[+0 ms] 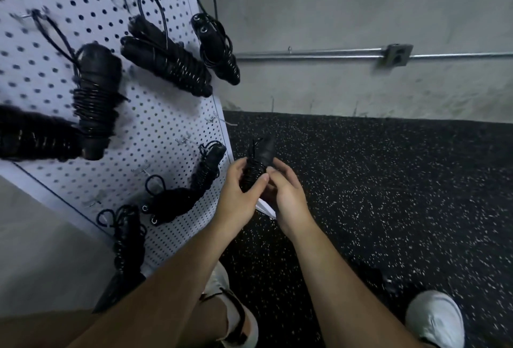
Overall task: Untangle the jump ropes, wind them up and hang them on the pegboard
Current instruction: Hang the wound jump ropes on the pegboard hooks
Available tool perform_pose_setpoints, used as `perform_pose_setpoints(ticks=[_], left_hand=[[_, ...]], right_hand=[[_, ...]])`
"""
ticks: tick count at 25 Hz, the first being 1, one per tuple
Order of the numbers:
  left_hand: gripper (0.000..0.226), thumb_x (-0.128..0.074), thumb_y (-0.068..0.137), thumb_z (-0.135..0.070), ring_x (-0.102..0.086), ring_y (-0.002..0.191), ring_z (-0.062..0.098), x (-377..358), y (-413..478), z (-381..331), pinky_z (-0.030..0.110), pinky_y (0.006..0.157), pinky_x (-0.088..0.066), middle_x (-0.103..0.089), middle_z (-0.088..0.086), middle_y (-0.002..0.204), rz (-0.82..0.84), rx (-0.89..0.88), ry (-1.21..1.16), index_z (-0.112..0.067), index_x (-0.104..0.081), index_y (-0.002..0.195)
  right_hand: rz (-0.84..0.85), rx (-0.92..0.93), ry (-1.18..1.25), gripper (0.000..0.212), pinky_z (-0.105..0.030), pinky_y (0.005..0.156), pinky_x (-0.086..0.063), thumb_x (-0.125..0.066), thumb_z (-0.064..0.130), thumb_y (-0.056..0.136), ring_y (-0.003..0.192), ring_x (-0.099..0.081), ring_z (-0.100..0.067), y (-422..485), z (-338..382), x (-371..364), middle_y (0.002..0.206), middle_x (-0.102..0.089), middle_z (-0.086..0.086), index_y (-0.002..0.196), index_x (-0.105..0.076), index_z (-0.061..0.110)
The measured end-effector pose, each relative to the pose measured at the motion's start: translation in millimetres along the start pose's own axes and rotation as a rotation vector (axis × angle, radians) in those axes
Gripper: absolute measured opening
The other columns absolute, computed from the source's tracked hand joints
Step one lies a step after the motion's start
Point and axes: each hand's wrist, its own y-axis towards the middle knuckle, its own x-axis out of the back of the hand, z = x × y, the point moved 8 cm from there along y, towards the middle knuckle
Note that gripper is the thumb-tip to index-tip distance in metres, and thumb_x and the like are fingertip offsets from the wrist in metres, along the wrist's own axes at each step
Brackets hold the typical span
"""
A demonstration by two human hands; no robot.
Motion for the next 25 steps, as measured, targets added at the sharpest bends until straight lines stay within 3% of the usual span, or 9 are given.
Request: perform_pose_setpoints(ticks=[4,7,9,12,15,19,22,25], left_hand=[[0.062,-0.06,0.099,-0.038,-0.036,0.143,0.008,16,22,-19,0.025,0.118,-0.032,-0.038,-0.002,0.154,-0.11,-0.138,0.198,-0.016,-0.039,0.153],[0.058,-0.059,0.101,-0.028,-0.037,0.141,0.01,19,35,-22,-0.002,0.106,-0.025,-0.036,0.002,0.151,-0.157,-0.173,0.21,-0.013,-0.038,0.153],[0.057,-0.058,0.101,-0.025,-0.037,0.139,0.007,19,42,-20,-0.006,0.1,-0.023,-0.038,0.001,0.151,-0.16,-0.169,0.204,-0.014,-0.038,0.153],[0.055,-0.057,0.102,-0.022,-0.037,0.139,0.006,19,52,-12,0.0,0.106,-0.028,-0.039,0.002,0.151,-0.169,-0.177,0.185,-0.013,-0.038,0.153],[0.055,-0.055,0.102,-0.023,-0.035,0.143,0.007,21,61,-3,0.022,0.117,-0.033,-0.038,0.0,0.154,-0.18,-0.179,0.197,-0.016,-0.036,0.153],[0.059,-0.046,0.104,-0.019,-0.024,0.152,0.012,18,75,12,0.033,0.124,-0.025,-0.029,0.0,0.163,-0.138,-0.157,0.282,-0.02,-0.025,0.159],[0.062,-0.039,0.108,-0.023,-0.002,0.155,0.009,10,78,34,0.031,0.126,-0.006,-0.004,-0.002,0.17,-0.041,-0.05,0.404,-0.019,-0.009,0.162],[0.064,-0.039,0.109,-0.023,0.005,0.145,-0.005,7,72,49,0.026,0.122,-0.001,0.006,-0.011,0.169,0.026,-0.018,0.447,-0.021,-0.005,0.162]], right_hand=[[-0.032,0.114,-0.067,0.034,-0.036,0.096,-0.055,-0.07,0.017,0.092,0.106,-0.07,-0.019,21,22,-22,0.108,-0.073,0.0,0.123,-0.065,0.028],[-0.043,0.154,-0.086,0.032,-0.037,0.098,-0.056,-0.069,0.015,0.093,0.108,-0.069,-0.02,36,22,-34,0.108,-0.072,0.001,0.123,-0.066,0.027],[-0.068,0.177,-0.108,0.03,-0.033,0.095,-0.057,-0.068,0.014,0.095,0.107,-0.069,-0.018,41,21,-36,0.11,-0.071,0.003,0.123,-0.067,0.025],[-0.067,0.207,-0.12,0.031,-0.027,0.089,-0.058,-0.067,0.012,0.095,0.104,-0.069,-0.013,51,20,-39,0.113,-0.071,0.002,0.125,-0.067,0.022],[-0.056,0.222,-0.154,0.031,-0.03,0.09,-0.058,-0.069,0.014,0.094,0.103,-0.07,-0.012,61,15,-44,0.113,-0.071,0.004,0.123,-0.067,0.024],[-0.044,0.287,-0.322,0.031,-0.028,0.095,-0.055,-0.066,0.014,0.096,0.102,-0.067,-0.001,77,8,-52,0.115,-0.071,0.01,0.125,-0.066,0.025],[0.009,0.286,-0.5,0.038,-0.033,0.104,-0.051,-0.063,0.014,0.096,0.112,-0.064,-0.001,90,-7,-53,0.122,-0.07,0.01,0.133,-0.063,0.022],[0.064,0.262,-0.58,0.036,-0.033,0.107,-0.049,-0.061,0.016,0.099,0.115,-0.063,0.0,90,-22,-51,0.126,-0.069,0.007,0.134,-0.064,0.02]])
